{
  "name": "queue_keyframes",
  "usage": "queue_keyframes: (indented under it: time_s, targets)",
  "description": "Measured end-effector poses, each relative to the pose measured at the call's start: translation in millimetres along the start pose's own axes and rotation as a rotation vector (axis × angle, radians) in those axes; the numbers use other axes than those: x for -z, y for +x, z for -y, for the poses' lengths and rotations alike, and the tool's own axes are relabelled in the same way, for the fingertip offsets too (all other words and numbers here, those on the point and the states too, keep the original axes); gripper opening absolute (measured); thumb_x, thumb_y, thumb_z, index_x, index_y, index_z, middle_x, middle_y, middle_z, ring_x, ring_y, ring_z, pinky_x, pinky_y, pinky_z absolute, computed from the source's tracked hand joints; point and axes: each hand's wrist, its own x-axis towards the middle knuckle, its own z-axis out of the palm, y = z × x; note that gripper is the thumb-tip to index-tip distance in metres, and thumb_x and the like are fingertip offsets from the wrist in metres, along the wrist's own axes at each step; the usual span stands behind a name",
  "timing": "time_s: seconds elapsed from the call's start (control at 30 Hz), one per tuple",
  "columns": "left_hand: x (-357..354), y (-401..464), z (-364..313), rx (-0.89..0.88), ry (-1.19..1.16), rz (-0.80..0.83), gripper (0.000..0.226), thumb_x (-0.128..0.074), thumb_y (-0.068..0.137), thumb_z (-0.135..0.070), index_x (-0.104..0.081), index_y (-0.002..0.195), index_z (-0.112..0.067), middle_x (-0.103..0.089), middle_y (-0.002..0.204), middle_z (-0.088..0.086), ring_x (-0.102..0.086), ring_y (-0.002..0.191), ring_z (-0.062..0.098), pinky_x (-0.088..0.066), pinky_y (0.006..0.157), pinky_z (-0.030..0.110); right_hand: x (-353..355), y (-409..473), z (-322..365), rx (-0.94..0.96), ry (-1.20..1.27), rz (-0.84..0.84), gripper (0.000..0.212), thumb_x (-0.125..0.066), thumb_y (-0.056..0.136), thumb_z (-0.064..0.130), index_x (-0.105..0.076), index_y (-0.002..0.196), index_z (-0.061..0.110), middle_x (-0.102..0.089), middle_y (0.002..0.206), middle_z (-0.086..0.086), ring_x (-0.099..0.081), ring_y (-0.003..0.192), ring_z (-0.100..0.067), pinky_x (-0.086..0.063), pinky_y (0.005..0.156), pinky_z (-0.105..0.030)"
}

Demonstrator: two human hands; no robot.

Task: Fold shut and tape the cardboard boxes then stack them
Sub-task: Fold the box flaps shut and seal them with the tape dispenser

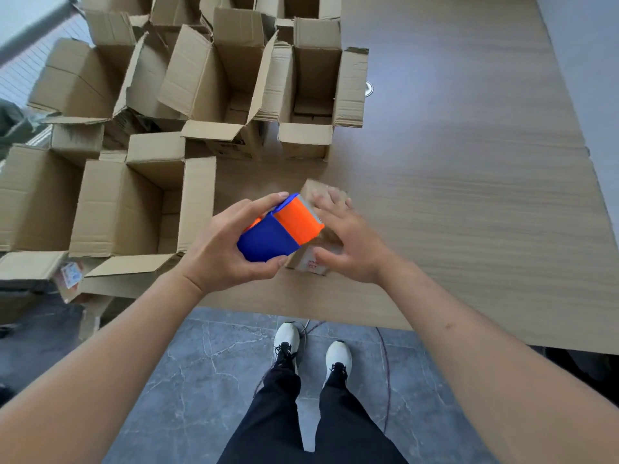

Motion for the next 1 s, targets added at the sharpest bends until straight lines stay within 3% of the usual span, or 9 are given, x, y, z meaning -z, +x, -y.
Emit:
queue_keyframes:
  time_s: [0.17,0.37,0.43,0.5,0.57,0.67,0.73,0.87,1.0]
  targets:
    - [4.6,-12.3,-21.2,0.028,0.040,-0.052,0.086,-0.083,0.077,-0.041,-0.042,0.152,-0.036,-0.060,0.119,0.000,-0.062,0.092,0.025,-0.057,0.071,0.041,-9.7,-4.4,-3.3,0.095,-0.314,0.255,0.074,-0.068,0.094,0.027,-0.033,0.158,0.027,-0.022,0.168,0.004,-0.003,0.158,-0.025,-0.004,0.127,-0.046]
    - [13.1,-27.8,-26.1,0.042,0.090,-0.066,0.088,-0.085,0.076,-0.038,-0.041,0.152,-0.035,-0.059,0.120,-0.001,-0.062,0.094,0.023,-0.058,0.071,0.036,-19.0,-3.6,-1.5,0.063,-0.255,0.194,0.073,-0.074,0.092,0.026,-0.038,0.156,0.029,-0.014,0.170,0.006,-0.002,0.158,-0.022,-0.003,0.127,-0.046]
    - [15.7,-29.7,-23.1,0.033,0.096,-0.065,0.088,-0.084,0.076,-0.039,-0.041,0.152,-0.037,-0.060,0.120,-0.001,-0.062,0.092,0.023,-0.057,0.072,0.034,-12.5,-1.8,8.0,0.006,-0.129,0.185,0.073,-0.078,0.089,0.031,-0.044,0.153,0.027,-0.015,0.170,0.004,-0.006,0.157,-0.020,-0.001,0.128,-0.045]
    - [20.3,-30.0,-17.9,0.026,0.111,-0.044,0.089,-0.084,0.076,-0.042,-0.040,0.153,-0.037,-0.060,0.120,-0.001,-0.061,0.093,0.023,-0.056,0.074,0.034,-3.8,0.2,23.2,-0.077,0.119,0.033,0.053,-0.075,0.092,0.028,-0.059,0.142,0.022,-0.037,0.163,0.000,-0.027,0.153,-0.017,-0.007,0.127,-0.047]
    - [26.5,-29.7,-12.1,0.007,0.129,-0.009,0.091,-0.083,0.077,-0.044,-0.038,0.155,-0.036,-0.059,0.120,-0.003,-0.060,0.095,0.022,-0.054,0.076,0.031,8.5,4.4,40.2,-0.192,0.417,-0.150,0.029,-0.065,0.100,0.029,-0.071,0.126,0.021,-0.065,0.137,0.003,-0.056,0.130,-0.010,-0.033,0.119,-0.045]
    - [38.3,-27.0,-4.7,-0.040,0.147,0.030,0.093,-0.083,0.077,-0.047,-0.035,0.156,-0.037,-0.055,0.115,-0.008,-0.058,0.095,0.019,-0.050,0.079,0.026,28.4,11.8,68.3,-0.259,0.828,-0.065,0.032,-0.053,0.105,0.041,-0.076,0.117,0.022,-0.075,0.115,0.003,-0.070,0.108,-0.016,-0.055,0.099,-0.038]
    - [46.9,-23.8,-2.1,-0.077,0.156,0.045,0.093,-0.083,0.077,-0.045,-0.036,0.156,-0.037,-0.053,0.117,-0.009,-0.058,0.098,0.018,-0.051,0.082,0.027,35.1,14.2,83.7,-0.225,0.871,0.027,0.029,-0.056,0.103,0.043,-0.078,0.111,0.027,-0.076,0.109,0.004,-0.072,0.103,-0.018,-0.059,0.094,-0.038]
    - [63.2,-20.2,-2.5,-0.169,0.178,0.057,0.090,-0.085,0.077,-0.041,-0.040,0.155,-0.036,-0.052,0.119,0.000,-0.058,0.102,0.020,-0.052,0.085,0.036,39.1,15.7,104.6,-0.181,0.897,0.027,0.021,-0.068,0.098,0.026,-0.078,0.106,0.009,-0.074,0.094,-0.005,-0.071,0.093,-0.020,-0.060,0.085,-0.038]
    - [77.3,-17.7,-7.7,-0.295,0.210,0.056,0.077,-0.081,0.085,-0.039,-0.044,0.152,-0.032,-0.050,0.126,0.006,-0.057,0.111,0.023,-0.051,0.090,0.037,49.9,12.3,123.5,-0.155,0.897,-0.014,0.027,-0.071,0.093,0.025,-0.077,0.108,0.003,-0.076,0.102,-0.017,-0.073,0.096,-0.024,-0.059,0.082,-0.034]
